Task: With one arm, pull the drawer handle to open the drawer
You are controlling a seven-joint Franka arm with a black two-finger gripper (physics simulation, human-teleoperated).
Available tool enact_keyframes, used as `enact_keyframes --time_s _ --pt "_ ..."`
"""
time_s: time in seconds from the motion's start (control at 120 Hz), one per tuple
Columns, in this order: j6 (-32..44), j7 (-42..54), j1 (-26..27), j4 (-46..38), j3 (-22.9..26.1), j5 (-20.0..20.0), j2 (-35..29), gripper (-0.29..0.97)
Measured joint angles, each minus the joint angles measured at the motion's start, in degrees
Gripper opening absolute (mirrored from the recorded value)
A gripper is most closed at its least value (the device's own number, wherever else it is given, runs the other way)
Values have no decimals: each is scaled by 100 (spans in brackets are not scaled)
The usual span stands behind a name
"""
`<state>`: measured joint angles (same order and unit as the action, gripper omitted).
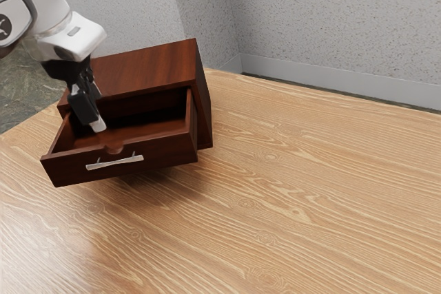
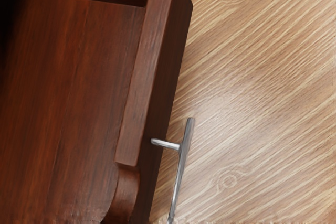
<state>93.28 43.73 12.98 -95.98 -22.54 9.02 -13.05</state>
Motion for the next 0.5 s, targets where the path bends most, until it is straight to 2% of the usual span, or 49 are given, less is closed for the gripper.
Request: enact_keyframes --time_s 0.2,0.5 --pt "-504 -1046 58 284 24 -248 309 68" --pt "-775 -2316 57 308 43 -267 277 68"
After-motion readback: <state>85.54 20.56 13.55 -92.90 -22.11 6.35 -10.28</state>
